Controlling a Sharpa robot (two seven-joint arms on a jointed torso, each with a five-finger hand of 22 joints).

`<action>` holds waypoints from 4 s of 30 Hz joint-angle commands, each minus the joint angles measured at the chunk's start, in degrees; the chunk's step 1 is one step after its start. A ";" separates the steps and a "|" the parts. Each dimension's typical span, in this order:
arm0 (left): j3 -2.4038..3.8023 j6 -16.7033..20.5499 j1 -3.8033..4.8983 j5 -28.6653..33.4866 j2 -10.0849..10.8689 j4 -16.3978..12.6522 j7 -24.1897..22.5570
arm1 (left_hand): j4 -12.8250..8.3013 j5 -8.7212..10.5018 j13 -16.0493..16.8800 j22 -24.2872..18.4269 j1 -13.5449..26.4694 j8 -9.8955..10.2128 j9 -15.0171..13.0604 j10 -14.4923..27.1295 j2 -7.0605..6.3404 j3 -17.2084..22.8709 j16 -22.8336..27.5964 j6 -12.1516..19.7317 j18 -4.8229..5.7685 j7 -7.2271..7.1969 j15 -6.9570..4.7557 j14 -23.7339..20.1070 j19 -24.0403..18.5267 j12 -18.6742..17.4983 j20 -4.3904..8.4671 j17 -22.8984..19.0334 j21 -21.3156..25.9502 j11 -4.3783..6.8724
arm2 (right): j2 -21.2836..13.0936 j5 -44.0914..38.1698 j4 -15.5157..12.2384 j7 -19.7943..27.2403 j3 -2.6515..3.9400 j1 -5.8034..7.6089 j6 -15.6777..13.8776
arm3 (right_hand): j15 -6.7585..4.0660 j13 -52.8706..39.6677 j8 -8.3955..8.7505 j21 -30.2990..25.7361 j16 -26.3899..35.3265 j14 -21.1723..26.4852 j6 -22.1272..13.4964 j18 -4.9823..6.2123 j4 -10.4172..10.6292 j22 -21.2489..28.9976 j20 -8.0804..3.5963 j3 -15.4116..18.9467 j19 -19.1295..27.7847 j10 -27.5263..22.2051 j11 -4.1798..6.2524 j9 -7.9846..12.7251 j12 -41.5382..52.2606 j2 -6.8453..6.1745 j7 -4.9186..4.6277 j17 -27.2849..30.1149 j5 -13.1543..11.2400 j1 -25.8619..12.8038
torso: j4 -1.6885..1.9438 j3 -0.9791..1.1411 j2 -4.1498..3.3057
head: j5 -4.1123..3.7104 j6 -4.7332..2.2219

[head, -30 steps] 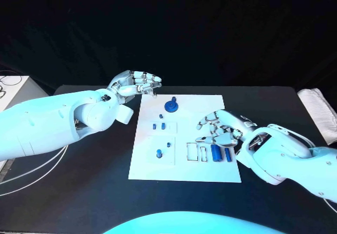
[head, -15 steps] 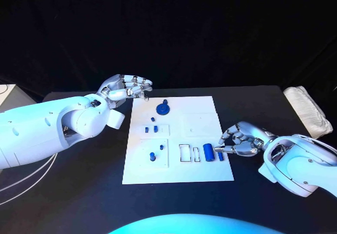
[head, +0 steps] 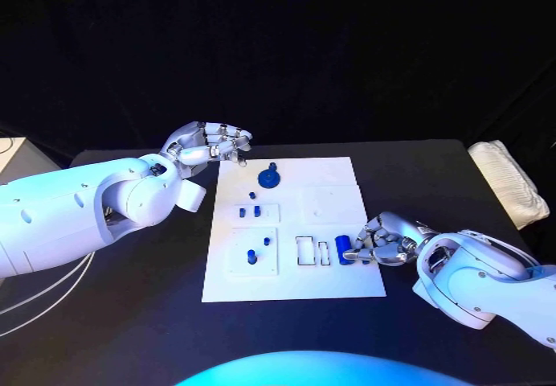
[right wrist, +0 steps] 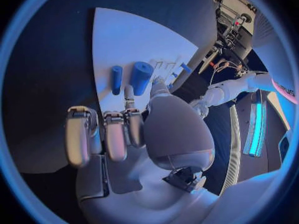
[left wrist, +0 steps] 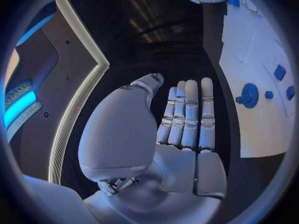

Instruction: Assemble the parts on the task board

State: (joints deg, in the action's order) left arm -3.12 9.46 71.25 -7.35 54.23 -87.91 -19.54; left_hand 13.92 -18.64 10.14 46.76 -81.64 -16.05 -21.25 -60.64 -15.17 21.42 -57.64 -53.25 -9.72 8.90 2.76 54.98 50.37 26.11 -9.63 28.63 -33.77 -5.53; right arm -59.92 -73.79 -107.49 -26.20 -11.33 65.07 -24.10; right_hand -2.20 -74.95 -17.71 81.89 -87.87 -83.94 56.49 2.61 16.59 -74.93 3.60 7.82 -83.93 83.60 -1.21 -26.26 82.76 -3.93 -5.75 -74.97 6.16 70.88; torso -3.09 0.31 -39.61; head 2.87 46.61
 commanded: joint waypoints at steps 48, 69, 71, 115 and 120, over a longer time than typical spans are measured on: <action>0.01 -3.19 0.00 0.21 -0.01 -0.05 0.23 | 0.25 0.15 1.06 -0.51 -0.92 0.42 -0.06 0.69 0.99 -0.43 -0.30 -0.09 -0.68 -0.11 -0.25 -0.30 0.78 1.07 0.16 0.47 1.01 0.12 | 5.01 5.36 -0.86 -0.13 0.37 1.29 -8.89 | -1.69 -8.11 -1.08 4.23 -1.26 -5.43 4.07 -1.78 0.06 -13.50 -1.24 -5.48 -4.75 2.26 1.50 0.95 1.11 3.23 1.74 -11.94 4.57 7.62 | -0.01 -0.10 0.05 | 0.72 0.32; 0.01 -3.30 0.00 0.23 -0.14 -0.11 0.32 | 0.17 0.12 1.27 -0.58 -1.39 0.43 -0.09 0.90 1.17 -0.36 -0.27 -0.16 -0.67 -0.12 -0.25 -0.42 0.84 1.24 0.18 0.54 1.14 0.12 | 10.57 8.37 1.84 -3.24 0.24 -0.29 -1.54 | -1.68 -8.43 -1.41 4.08 -1.23 -5.43 4.60 -1.75 -0.07 -13.56 -1.29 -6.28 -4.70 2.49 1.47 1.26 0.67 1.86 1.72 -11.99 -1.24 0.06 | -0.05 -0.01 -0.03 | 1.11 0.57; 0.01 -3.35 0.00 0.24 -0.09 -0.12 0.43 | 0.17 0.12 1.27 -0.58 -1.39 0.43 -0.09 0.90 1.17 -0.36 -0.27 -0.16 -0.67 -0.12 -0.25 -0.42 0.84 1.24 0.18 0.54 1.14 0.12 | 10.76 8.31 1.86 -3.35 0.24 -0.34 -1.80 | -1.68 -8.40 -1.43 4.13 -1.22 -5.43 4.60 -1.76 -0.06 -13.58 -1.30 -6.33 -4.72 2.47 1.47 1.25 0.62 1.77 1.72 -11.99 -1.44 -0.03 | -0.11 -0.01 -0.02 | 1.12 0.61; 0.01 -3.52 0.00 0.24 0.33 -0.23 1.01 | 0.13 0.09 1.55 -0.64 -2.01 0.48 -0.12 1.28 1.64 -0.18 -0.23 -0.22 -0.66 -0.08 -0.23 -0.57 0.93 1.43 0.21 0.65 1.30 0.08 | 9.08 1.51 0.55 0.85 0.25 -0.62 -3.03 | -1.48 -8.43 -2.97 4.30 -1.06 -5.41 2.92 -1.83 -1.45 -13.86 -1.12 2.00 -4.86 2.17 1.24 0.58 -1.15 2.74 1.49 -11.94 -2.67 -3.65 | -0.17 -0.01 0.02 | 1.17 0.52; 0.01 -3.53 0.00 0.24 0.38 -0.23 1.02 | 0.13 0.09 1.55 -0.64 -2.01 0.48 -0.12 1.28 1.64 -0.18 -0.23 -0.22 -0.66 -0.08 -0.23 -0.57 0.93 1.43 0.21 0.65 1.30 0.08 | 8.29 1.10 0.04 1.92 0.25 -0.60 -1.79 | -1.77 -8.88 -3.62 4.82 -1.21 -5.51 3.52 -1.94 -3.57 -14.07 -1.40 -2.73 -5.03 2.39 1.54 0.48 -0.87 -1.25 1.78 -12.41 -3.34 4.85 | -0.21 0.01 0.00 | 1.13 0.58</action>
State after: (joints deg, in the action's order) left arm -3.14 6.74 71.23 -7.33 54.63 -87.98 -18.26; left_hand 14.07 -18.64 11.63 46.20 -83.18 -15.83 -21.31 -59.80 -13.63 21.27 -57.63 -53.26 -9.73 8.90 2.56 54.77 50.98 27.23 -9.41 29.22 -32.67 -5.53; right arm -51.59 -71.20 -107.23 -26.78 -11.07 64.52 -27.51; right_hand -3.50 -74.98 -21.05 86.55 -88.87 -84.03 59.67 1.26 12.93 -74.91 2.57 5.67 -84.11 83.90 -0.09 -25.75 81.74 -4.89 -4.17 -74.92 2.99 74.94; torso -3.26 0.30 -39.59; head 4.02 47.14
